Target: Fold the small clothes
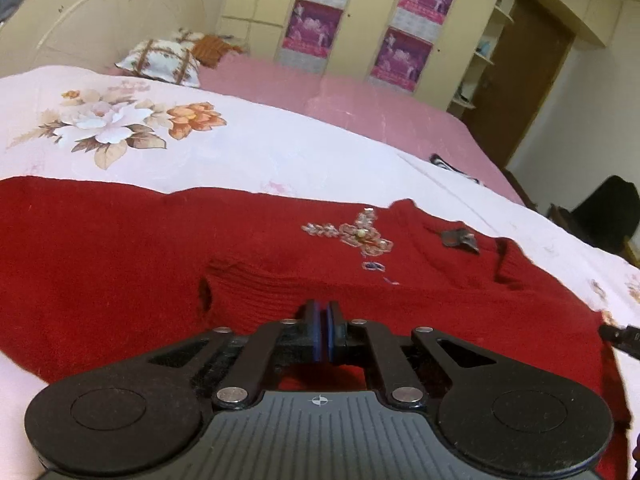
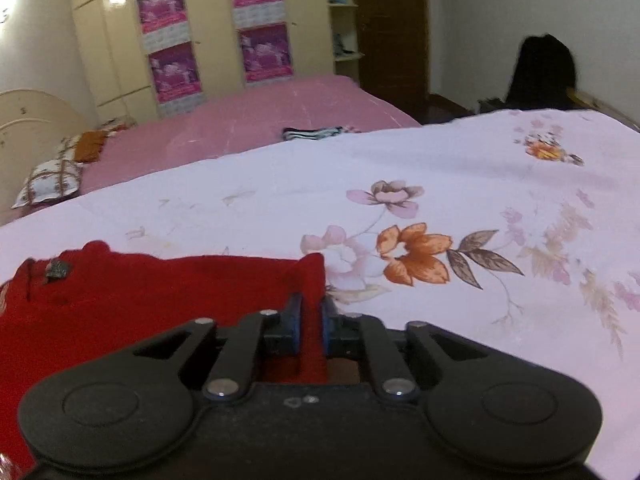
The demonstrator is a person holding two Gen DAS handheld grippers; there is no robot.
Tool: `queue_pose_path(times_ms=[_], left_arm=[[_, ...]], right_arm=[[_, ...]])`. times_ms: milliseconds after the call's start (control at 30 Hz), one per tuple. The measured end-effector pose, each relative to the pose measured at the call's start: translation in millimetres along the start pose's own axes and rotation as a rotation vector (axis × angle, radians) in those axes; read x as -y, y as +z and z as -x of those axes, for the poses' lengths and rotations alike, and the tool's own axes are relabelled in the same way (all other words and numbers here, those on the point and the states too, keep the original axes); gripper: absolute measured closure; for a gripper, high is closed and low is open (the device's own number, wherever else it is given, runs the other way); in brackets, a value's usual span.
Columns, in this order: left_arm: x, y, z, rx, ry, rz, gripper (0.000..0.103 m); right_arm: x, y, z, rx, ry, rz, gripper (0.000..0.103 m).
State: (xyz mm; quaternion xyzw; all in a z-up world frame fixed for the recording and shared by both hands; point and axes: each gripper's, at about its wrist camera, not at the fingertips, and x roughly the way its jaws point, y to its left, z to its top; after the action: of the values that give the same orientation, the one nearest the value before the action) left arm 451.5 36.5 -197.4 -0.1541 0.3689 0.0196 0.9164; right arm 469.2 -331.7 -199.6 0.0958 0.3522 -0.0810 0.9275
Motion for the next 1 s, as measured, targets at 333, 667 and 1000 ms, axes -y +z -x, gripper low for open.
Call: queue_pose_path(times_ms=[333,667,1000], left_arm=[[-22,-1,23,-0.071,-0.021,0.07,0.098],[-149,-7,91,-0.04,0.173,0.305,0.001],[-302,-30,141,0.127,0.201,0.651,0.001]], right_arm=[[-77,-28,36,-0.097,0.144,0.214,0.076],[-155,-39,96,-0.041,0.343,0.211,0.07],[-245,-64,97,-0.093,0.44,0.269,0.069]])
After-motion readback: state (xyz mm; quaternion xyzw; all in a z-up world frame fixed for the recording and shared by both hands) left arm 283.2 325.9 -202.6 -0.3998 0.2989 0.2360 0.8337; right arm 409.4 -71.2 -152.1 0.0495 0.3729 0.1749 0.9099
